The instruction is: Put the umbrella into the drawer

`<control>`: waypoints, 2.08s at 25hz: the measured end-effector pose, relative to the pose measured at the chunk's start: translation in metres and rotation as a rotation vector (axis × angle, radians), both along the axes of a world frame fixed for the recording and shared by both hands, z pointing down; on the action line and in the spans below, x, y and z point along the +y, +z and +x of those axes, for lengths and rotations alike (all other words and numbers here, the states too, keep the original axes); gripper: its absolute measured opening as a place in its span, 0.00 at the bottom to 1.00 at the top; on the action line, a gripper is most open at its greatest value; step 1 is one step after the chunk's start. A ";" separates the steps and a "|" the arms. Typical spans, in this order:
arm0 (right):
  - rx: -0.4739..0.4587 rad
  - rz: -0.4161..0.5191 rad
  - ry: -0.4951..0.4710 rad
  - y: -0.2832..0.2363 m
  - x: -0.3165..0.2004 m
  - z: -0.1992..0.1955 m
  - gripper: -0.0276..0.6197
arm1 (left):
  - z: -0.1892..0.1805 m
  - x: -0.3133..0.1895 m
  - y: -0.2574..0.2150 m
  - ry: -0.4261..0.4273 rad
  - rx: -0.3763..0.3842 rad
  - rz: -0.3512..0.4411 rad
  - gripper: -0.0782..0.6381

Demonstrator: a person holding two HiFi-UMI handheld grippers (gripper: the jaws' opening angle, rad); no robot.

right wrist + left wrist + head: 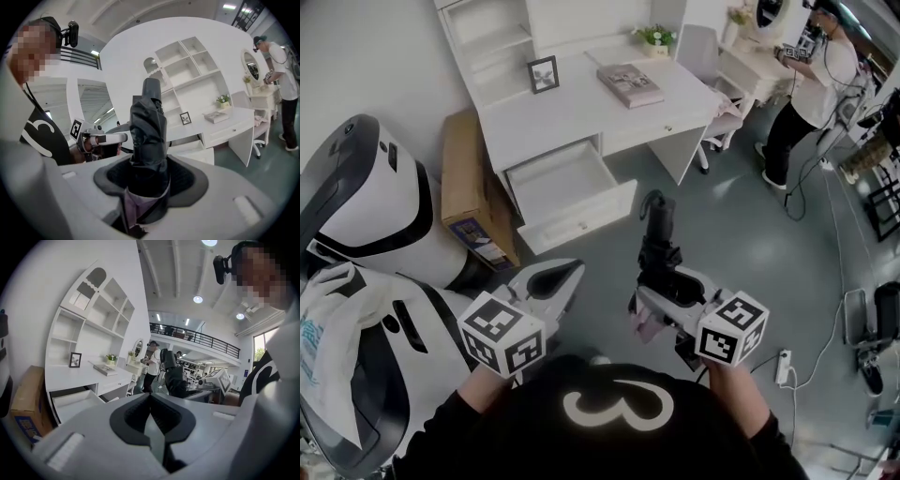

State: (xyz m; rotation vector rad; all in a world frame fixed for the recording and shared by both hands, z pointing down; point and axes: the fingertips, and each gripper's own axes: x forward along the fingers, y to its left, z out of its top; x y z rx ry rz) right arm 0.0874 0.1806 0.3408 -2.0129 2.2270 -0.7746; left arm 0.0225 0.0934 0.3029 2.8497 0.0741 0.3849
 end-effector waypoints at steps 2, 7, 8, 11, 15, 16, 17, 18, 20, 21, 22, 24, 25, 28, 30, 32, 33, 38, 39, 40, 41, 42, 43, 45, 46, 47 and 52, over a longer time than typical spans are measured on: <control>0.001 -0.004 -0.016 0.002 -0.009 0.006 0.37 | 0.003 -0.008 0.004 -0.022 -0.002 -0.011 0.12; 0.013 -0.013 -0.051 0.003 -0.038 0.023 0.37 | 0.013 -0.034 0.012 -0.063 -0.008 -0.027 0.12; 0.018 -0.016 -0.052 0.003 -0.044 0.029 0.37 | 0.017 -0.040 0.013 -0.068 -0.009 -0.029 0.12; 0.028 -0.018 -0.050 0.005 -0.065 0.049 0.37 | 0.031 -0.061 0.020 -0.082 -0.014 -0.035 0.12; 0.035 -0.032 -0.058 0.007 -0.102 0.083 0.37 | 0.061 -0.099 0.032 -0.104 -0.029 -0.057 0.12; 0.034 -0.038 -0.064 0.008 -0.111 0.091 0.37 | 0.068 -0.109 0.034 -0.110 -0.034 -0.063 0.12; 0.035 -0.045 -0.071 0.008 -0.122 0.098 0.37 | 0.075 -0.119 0.035 -0.117 -0.039 -0.067 0.12; 0.037 -0.051 -0.079 0.009 -0.132 0.106 0.37 | 0.082 -0.129 0.037 -0.124 -0.043 -0.071 0.12; 0.050 -0.062 -0.097 0.010 -0.155 0.121 0.37 | 0.096 -0.151 0.041 -0.139 -0.051 -0.081 0.12; 0.056 -0.069 -0.107 0.011 -0.167 0.128 0.37 | 0.102 -0.161 0.043 -0.147 -0.056 -0.087 0.12; 0.059 -0.074 -0.118 0.012 -0.179 0.134 0.37 | 0.107 -0.171 0.046 -0.157 -0.061 -0.092 0.12; 0.061 -0.083 -0.143 0.014 -0.202 0.146 0.37 | 0.117 -0.192 0.052 -0.181 -0.070 -0.101 0.12; 0.063 -0.087 -0.157 0.015 -0.213 0.151 0.37 | 0.121 -0.202 0.054 -0.194 -0.073 -0.108 0.12; 0.078 -0.105 -0.199 0.020 -0.247 0.165 0.37 | 0.130 -0.231 0.060 -0.230 -0.077 -0.127 0.12; 0.091 -0.122 -0.234 0.025 -0.267 0.172 0.37 | 0.133 -0.247 0.063 -0.254 -0.077 -0.139 0.12; 0.121 -0.138 -0.274 0.031 -0.285 0.177 0.37 | 0.133 -0.261 0.066 -0.278 -0.078 -0.144 0.12; 0.143 -0.146 -0.293 0.033 -0.294 0.178 0.37 | 0.133 -0.268 0.067 -0.292 -0.079 -0.145 0.12; 0.222 -0.181 -0.392 0.049 -0.326 0.174 0.37 | 0.128 -0.291 0.074 -0.354 -0.069 -0.171 0.12; 0.230 -0.188 -0.410 0.052 -0.331 0.171 0.37 | 0.127 -0.294 0.077 -0.364 -0.068 -0.186 0.12; 0.239 -0.194 -0.428 0.055 -0.336 0.169 0.37 | 0.125 -0.297 0.079 -0.375 -0.068 -0.199 0.12; 0.250 -0.200 -0.446 0.058 -0.341 0.167 0.37 | 0.123 -0.301 0.081 -0.389 -0.069 -0.208 0.12; 0.261 -0.207 -0.465 0.061 -0.346 0.165 0.37 | 0.120 -0.305 0.083 -0.405 -0.071 -0.212 0.12; 0.274 -0.213 -0.485 0.065 -0.351 0.163 0.37 | 0.117 -0.309 0.085 -0.423 -0.073 -0.214 0.12; 0.299 -0.227 -0.529 0.072 -0.361 0.159 0.37 | 0.111 -0.317 0.089 -0.462 -0.076 -0.224 0.12; 0.312 -0.235 -0.552 0.076 -0.367 0.157 0.37 | 0.107 -0.321 0.092 -0.483 -0.080 -0.231 0.12; 0.323 -0.243 -0.576 0.080 -0.372 0.154 0.37 | 0.104 -0.325 0.095 -0.505 -0.085 -0.237 0.12; 0.369 -0.288 -0.694 0.106 -0.398 0.147 0.37 | 0.086 -0.351 0.103 -0.635 -0.099 -0.233 0.12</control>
